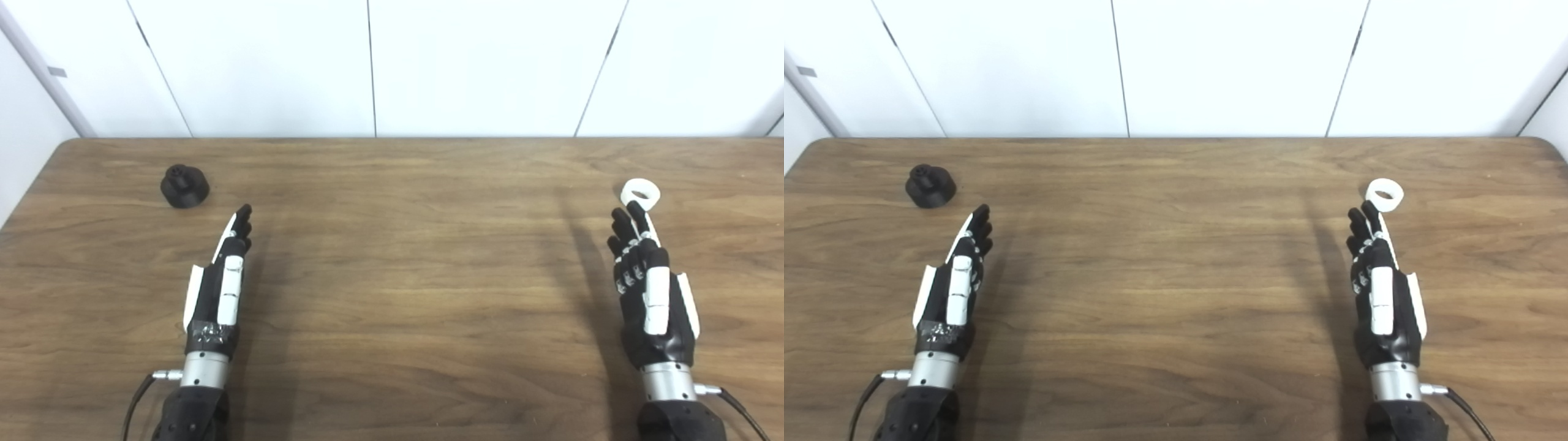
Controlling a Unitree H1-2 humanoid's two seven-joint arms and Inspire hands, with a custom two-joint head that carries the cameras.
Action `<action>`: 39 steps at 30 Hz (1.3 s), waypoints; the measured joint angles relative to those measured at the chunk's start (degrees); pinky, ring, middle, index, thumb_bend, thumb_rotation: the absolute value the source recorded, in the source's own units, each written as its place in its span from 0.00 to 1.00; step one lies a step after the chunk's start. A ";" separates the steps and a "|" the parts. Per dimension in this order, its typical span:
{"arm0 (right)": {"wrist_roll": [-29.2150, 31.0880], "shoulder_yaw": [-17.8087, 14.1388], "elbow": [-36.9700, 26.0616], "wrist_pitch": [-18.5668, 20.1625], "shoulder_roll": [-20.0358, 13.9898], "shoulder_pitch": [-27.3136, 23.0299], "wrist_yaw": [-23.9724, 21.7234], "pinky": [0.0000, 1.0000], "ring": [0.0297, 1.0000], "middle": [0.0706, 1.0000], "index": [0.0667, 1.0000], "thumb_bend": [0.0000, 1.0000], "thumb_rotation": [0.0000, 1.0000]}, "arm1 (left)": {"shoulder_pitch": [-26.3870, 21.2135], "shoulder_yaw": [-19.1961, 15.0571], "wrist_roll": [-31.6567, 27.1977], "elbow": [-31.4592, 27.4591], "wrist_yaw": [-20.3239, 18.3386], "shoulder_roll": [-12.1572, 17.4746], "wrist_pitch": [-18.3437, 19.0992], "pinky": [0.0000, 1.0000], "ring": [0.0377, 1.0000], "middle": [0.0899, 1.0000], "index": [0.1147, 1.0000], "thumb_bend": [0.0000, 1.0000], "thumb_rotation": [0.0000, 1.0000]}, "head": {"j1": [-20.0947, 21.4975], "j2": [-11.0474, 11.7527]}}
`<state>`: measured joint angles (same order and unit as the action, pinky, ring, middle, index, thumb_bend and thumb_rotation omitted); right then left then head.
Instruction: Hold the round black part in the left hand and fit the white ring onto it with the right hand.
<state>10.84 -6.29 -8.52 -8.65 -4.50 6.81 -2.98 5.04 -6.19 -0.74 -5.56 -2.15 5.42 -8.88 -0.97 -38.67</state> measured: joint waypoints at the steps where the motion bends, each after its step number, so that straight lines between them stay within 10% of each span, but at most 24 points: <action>1: 0.00 0.00 0.00 0.00 0.00 0.00 0.00 1.00 0.98 0.94 0.95 0.58 0.92 | 0.00 0.00 0.00 0.00 0.00 0.00 0.03 1.00 1.00 1.00 0.97 0.49 1.00 | 0.00 0.00; 39: 4.24 -1.25 5.98 -8.11 -3.90 -2.94 -4.37 1.00 0.98 0.94 0.98 0.58 0.96 | -0.34 1.31 3.70 1.38 2.43 -2.03 -2.31 1.00 1.00 0.99 0.95 0.56 0.92 | -15.29 10.72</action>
<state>15.08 -7.54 -2.54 -16.76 -8.40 3.87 -7.35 4.70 -4.88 2.97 -4.19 0.28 3.39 -11.19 -16.25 -27.95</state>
